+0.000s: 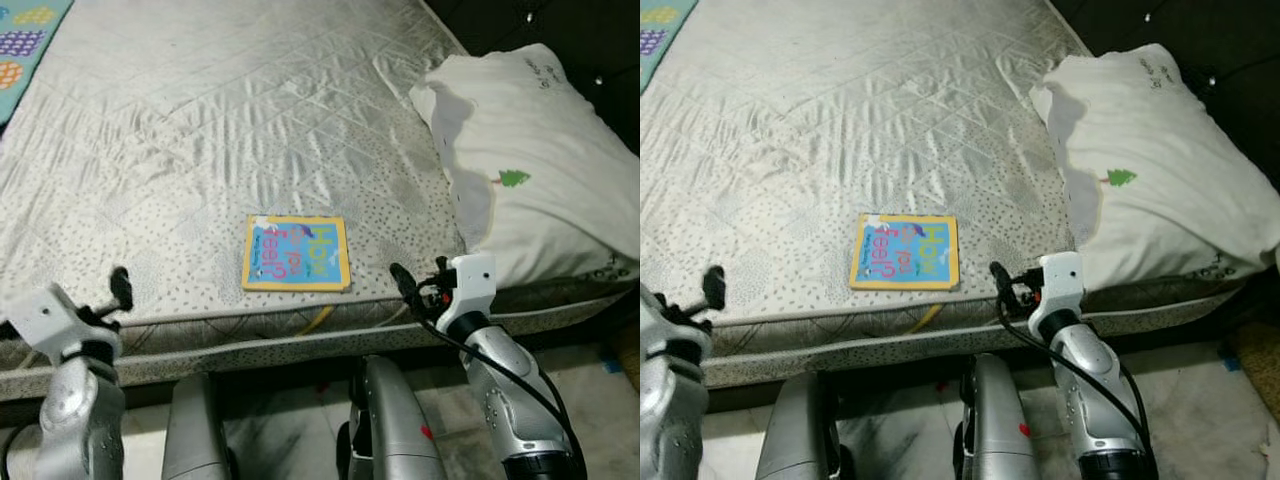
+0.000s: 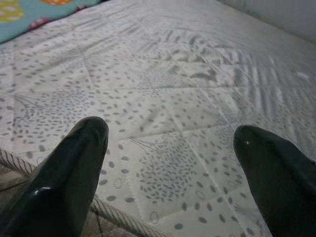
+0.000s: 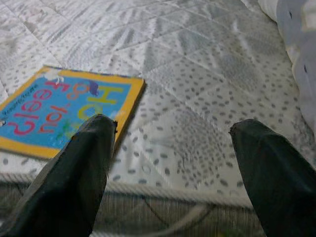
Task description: Clean up the room
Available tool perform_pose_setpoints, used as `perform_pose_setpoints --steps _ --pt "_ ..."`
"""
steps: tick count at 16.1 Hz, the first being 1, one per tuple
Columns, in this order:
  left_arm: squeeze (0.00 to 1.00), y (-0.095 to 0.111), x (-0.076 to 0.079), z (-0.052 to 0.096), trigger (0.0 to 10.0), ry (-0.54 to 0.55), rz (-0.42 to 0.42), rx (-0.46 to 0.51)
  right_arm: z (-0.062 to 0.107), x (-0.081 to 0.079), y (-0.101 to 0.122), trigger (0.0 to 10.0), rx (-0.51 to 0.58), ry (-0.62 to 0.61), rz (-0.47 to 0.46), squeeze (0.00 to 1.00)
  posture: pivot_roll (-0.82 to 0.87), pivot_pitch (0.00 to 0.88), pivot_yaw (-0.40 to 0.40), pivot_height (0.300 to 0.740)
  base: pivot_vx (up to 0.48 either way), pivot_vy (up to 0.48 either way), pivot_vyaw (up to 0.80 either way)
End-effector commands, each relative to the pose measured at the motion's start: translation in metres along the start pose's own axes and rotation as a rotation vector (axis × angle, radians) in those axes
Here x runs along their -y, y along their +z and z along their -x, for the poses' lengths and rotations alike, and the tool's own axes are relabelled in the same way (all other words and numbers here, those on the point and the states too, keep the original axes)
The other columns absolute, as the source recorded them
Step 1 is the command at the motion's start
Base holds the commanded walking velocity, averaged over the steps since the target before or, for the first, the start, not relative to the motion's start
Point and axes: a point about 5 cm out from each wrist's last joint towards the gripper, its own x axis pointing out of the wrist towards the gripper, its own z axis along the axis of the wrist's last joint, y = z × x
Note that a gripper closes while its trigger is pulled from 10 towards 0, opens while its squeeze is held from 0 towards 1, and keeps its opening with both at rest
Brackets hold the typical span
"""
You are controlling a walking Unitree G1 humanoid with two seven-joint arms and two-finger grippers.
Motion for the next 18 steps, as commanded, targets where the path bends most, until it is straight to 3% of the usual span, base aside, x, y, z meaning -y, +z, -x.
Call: perform_pose_setpoints --steps 1,3,5,9,10,11,16,17,18 --pt "0.0 -0.002 -0.006 -0.005 10.0 0.014 0.024 -0.037 0.005 0.006 0.002 10.0 0.004 -0.015 0.005 0.0 -0.08 0.191 -0.062 0.533 0.0 0.0 0.0" --pt "0.0 -0.003 -0.004 -0.022 10.0 -0.011 0.11 -0.094 0.009 0.011 0.003 10.0 -0.002 -0.028 0.015 0.0 -0.1 0.203 -0.07 0.533 0.0 0.0 0.0" --pt "0.0 -0.005 0.002 -0.031 10.0 -0.049 0.135 -0.136 0.012 0.015 0.004 10.0 -0.005 -0.037 0.026 0.0 -0.11 0.209 -0.076 0.533 0.0 0.0 0.0" --pt "0.0 -0.006 0.002 -0.035 10.0 -0.057 0.144 -0.155 0.013 0.016 0.004 10.0 -0.007 -0.039 0.029 0.0 -0.11 0.211 -0.077 0.533 0.0 0.0 0.0" --pt "0.0 -0.018 0.018 -0.042 10.0 -0.141 0.165 -0.248 0.022 0.024 0.005 10.0 -0.021 -0.067 0.053 0.0 -0.17 0.25 -0.102 0.533 0.0 0.0 0.0" --pt "0.0 -0.038 0.04 -0.047 10.0 -0.263 0.154 -0.403 0.036 0.036 0.006 10.0 -0.045 -0.103 0.087 0.0 -0.18 0.254 -0.105 0.533 0.0 0.0 0.0" --pt "0.0 -0.057 0.065 -0.047 10.0 -0.384 0.171 -0.554 0.057 0.05 0.009 10.0 -0.074 -0.154 0.136 0.0 -0.24 0.285 -0.129 0.533 0.0 0.0 0.0" --pt "0.0 -0.064 0.081 -0.048 10.0 -0.447 0.201 -0.602 0.061 0.053 0.012 10.0 -0.082 -0.154 0.143 0.0 -0.26 0.291 -0.135 0.533 0.0 0.0 0.0" --pt "0.0 -0.066 0.086 -0.049 10.0 -0.456 0.194 -0.605 0.061 0.053 0.015 10.0 -0.083 -0.155 0.145 0.0 -0.27 0.293 -0.136 0.533 0.0 0.0 0.0"
